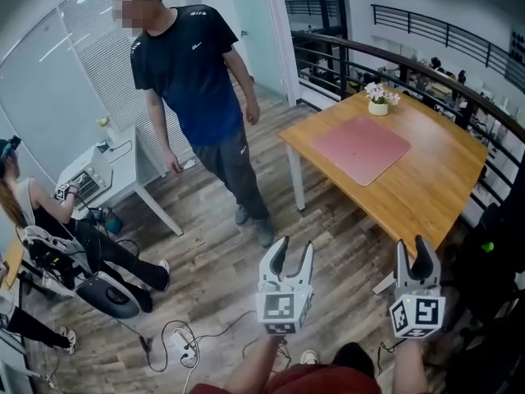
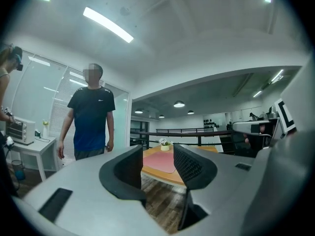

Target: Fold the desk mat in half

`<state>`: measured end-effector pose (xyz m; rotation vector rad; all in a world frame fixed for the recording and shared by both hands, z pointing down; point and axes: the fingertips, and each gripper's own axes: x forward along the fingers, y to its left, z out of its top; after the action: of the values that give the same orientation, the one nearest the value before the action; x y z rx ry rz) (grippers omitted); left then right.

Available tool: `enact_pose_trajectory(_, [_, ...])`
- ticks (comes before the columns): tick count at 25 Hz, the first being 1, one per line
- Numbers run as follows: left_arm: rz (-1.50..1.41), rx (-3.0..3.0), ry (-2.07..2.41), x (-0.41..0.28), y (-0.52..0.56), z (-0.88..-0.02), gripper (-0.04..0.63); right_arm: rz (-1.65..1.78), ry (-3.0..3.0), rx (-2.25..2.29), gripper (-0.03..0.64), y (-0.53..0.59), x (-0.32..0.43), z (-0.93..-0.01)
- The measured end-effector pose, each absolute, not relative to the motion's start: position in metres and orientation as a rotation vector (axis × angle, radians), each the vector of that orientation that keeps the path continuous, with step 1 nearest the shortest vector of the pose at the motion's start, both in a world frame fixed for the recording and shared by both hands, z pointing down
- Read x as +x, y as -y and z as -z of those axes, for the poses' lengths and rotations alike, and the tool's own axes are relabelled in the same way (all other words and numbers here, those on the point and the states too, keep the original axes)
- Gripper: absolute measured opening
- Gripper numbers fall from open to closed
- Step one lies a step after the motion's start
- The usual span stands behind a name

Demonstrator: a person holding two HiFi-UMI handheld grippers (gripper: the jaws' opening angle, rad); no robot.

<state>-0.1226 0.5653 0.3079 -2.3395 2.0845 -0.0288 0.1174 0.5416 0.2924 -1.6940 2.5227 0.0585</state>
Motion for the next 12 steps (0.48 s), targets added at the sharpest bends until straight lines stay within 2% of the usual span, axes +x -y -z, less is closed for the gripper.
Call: enact_pose_trajectory(12, [0.065,-2.378,-2.046,-0.139,-0.512,-0.324,0.210,-0.054,-2.494,-1.717,0.186,-0.497,0.099,-0.305])
